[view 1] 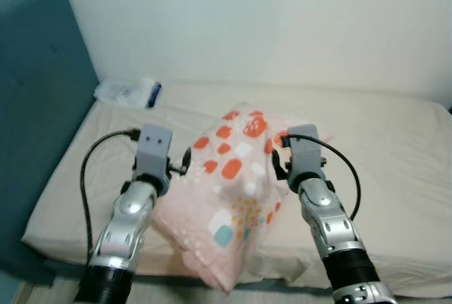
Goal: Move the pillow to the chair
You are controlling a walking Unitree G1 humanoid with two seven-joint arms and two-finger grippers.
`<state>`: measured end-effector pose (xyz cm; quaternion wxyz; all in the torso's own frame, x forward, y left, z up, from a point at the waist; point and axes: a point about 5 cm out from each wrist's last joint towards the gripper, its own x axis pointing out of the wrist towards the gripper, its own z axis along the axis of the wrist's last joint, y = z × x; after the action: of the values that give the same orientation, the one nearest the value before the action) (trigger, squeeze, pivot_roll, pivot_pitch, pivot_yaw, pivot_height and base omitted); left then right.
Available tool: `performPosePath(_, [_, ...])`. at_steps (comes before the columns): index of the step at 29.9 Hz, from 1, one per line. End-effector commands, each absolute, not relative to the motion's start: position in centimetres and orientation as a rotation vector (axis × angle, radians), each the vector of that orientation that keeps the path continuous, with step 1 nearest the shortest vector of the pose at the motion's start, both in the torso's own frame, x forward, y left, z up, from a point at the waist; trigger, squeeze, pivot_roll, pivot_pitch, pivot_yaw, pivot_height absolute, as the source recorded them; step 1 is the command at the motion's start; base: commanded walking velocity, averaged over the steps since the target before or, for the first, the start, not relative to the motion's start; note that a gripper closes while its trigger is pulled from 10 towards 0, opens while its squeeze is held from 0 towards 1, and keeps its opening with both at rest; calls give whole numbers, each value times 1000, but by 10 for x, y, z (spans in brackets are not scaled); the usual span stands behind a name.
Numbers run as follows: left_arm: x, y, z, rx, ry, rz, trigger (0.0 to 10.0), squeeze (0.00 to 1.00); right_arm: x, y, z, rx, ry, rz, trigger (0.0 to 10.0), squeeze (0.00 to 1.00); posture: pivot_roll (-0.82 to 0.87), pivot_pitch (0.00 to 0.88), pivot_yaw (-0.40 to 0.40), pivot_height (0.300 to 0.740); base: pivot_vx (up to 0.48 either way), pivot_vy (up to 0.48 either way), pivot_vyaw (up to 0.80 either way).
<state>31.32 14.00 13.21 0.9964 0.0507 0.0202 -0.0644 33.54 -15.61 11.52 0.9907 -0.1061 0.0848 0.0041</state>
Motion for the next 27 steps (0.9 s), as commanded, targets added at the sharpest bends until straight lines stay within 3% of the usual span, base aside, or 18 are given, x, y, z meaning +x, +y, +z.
performPosePath(1, [311,141,126,115,72,-120,10000,0,335,-156,113,-216,177,9,10000,0,-6,76,-9,740,0,0,0])
performPosePath(16, [311,139,128,145,46,-141,10000,0,334,-157,113,-212,177,9,10000,0,-6,68,-7,740,0,0,0])
performPosePath(20, [311,136,127,154,52,-145,10000,0,334,-157,113,-213,171,6,10000,0,-6,66,-7,740,0,-480,0])
performPosePath(27, [312,140,124,106,75,-111,10000,0,333,-158,114,-198,174,2,10000,0,-7,66,-7,740,0,0,0])
